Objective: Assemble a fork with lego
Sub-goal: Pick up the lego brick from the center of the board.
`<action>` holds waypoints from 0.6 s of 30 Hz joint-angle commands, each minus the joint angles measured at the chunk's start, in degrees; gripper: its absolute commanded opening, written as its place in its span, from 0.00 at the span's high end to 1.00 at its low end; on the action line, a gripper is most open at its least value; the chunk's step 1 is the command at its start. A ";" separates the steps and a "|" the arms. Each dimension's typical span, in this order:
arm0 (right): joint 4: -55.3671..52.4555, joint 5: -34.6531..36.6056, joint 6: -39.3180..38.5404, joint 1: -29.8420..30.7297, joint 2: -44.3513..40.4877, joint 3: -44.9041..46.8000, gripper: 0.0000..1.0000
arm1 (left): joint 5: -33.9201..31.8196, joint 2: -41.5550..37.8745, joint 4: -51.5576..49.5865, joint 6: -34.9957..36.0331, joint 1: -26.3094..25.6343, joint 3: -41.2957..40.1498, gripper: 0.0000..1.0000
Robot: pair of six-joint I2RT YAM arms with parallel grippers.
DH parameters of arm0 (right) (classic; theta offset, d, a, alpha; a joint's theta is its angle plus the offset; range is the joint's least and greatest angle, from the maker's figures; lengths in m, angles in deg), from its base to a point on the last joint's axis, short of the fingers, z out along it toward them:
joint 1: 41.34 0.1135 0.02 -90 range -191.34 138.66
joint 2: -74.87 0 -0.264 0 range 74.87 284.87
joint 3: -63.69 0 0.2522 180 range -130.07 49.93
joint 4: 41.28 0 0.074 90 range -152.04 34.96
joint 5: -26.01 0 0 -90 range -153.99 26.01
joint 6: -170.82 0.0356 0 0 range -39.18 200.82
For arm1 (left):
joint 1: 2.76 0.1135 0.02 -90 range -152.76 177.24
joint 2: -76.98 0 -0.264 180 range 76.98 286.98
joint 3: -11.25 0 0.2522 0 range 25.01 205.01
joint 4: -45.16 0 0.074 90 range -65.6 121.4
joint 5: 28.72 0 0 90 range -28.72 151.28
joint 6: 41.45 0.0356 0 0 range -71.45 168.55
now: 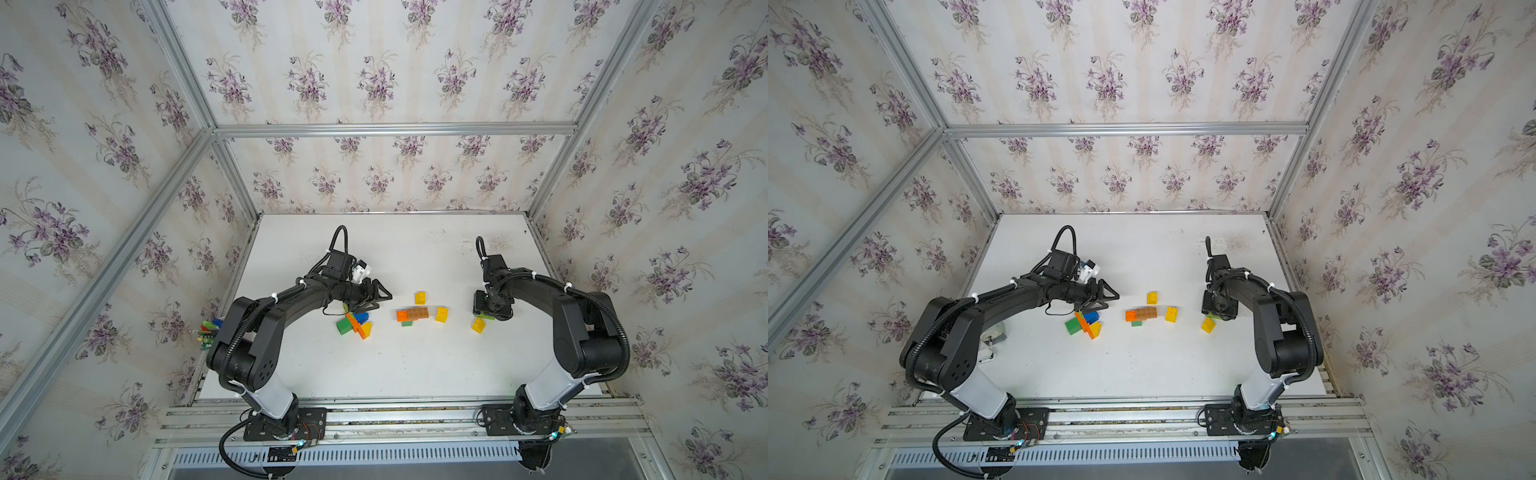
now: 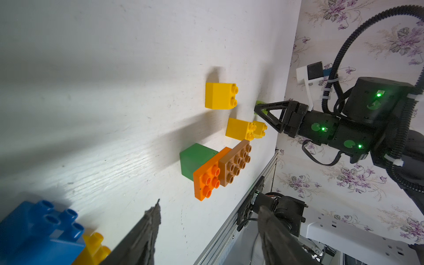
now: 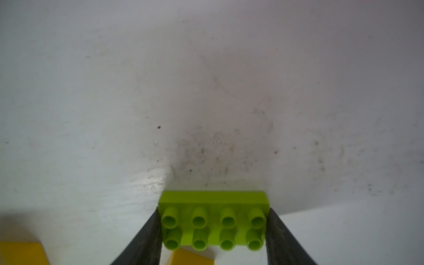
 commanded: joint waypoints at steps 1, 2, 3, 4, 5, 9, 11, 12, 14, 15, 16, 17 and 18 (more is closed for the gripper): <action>-1.76 2.27 0.95 0.08 -1.24 -0.49 0.45 | -0.96 -0.58 -0.26 0.58 0.26 0.22 0.31; -2.49 2.49 0.89 0.06 -2.05 -1.10 0.45 | -0.99 -0.69 -0.36 0.66 0.41 0.21 0.31; -3.20 2.67 0.77 0.10 -3.21 -1.88 0.45 | -1.12 -0.93 -0.58 0.68 0.57 0.24 0.31; -4.01 2.63 0.71 0.19 -4.53 -2.59 0.45 | -1.32 -1.19 -0.79 0.77 0.69 0.29 0.31; -4.60 2.70 0.69 0.23 -5.67 -3.19 0.45 | -1.51 -1.38 -1.07 0.92 0.85 0.30 0.31; -7.85 2.36 0.84 1.81 -10.83 -5.33 0.44 | -2.36 -2.75 -2.56 1.64 1.40 0.45 0.31; -9.32 1.95 1.78 3.82 -12.92 -5.78 0.44 | -2.99 -3.71 -3.54 1.93 1.64 0.26 0.31; -9.96 2.03 2.54 5.22 -13.94 -5.80 0.44 | -3.21 -4.35 -3.92 2.12 1.82 0.13 0.31; -10.61 1.00 4.52 8.00 -15.86 -5.58 0.44 | -4.03 -5.51 -5.04 2.63 2.15 -0.30 0.31; -10.79 0.23 5.73 9.86 -16.79 -5.15 0.44 | -4.28 -6.25 -5.42 2.82 2.40 -0.68 0.31; -10.96 -0.24 7.27 11.96 -17.47 -4.88 0.44 | -4.48 -7.03 -5.67 3.01 2.66 -1.20 0.31; -11.00 -0.52 8.54 14.11 -17.99 -4.46 0.44 | -4.83 -7.71 -6.15 3.26 2.94 -1.58 0.31; -11.03 -0.71 10.25 16.63 -18.45 -4.07 0.44 | -5.06 -8.58 -6.48 3.42 3.35 -2.25 0.31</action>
